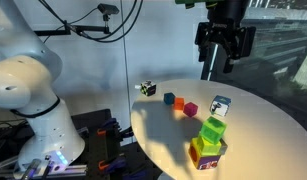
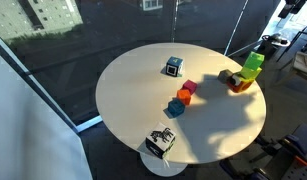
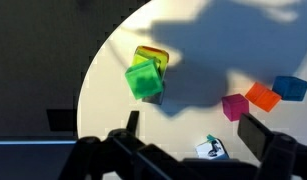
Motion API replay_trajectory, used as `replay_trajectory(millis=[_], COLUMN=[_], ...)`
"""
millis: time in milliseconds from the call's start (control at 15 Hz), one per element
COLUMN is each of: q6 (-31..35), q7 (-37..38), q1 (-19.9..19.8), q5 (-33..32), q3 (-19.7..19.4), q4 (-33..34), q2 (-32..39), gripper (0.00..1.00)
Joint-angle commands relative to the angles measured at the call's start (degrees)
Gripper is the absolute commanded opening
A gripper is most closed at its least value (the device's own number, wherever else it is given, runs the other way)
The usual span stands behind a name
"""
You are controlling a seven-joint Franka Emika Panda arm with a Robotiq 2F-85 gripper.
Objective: Put the green block on the table
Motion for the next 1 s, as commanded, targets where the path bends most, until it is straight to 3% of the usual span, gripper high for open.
replay_trajectory(millis=[0,400,933], q6=[-0.1,1.3,9.2], q7=[-0.1,-0.3,-1.4], q1=[-0.6,-1.5,-3.6], q5=[0.1,0.1,-0.2], q3=[0.6,-0.1,-0.1], q4=[0.1,0.5,-1.2], q2=[0.1,3.8,9.1], gripper=[1.00,1.00,1.00])
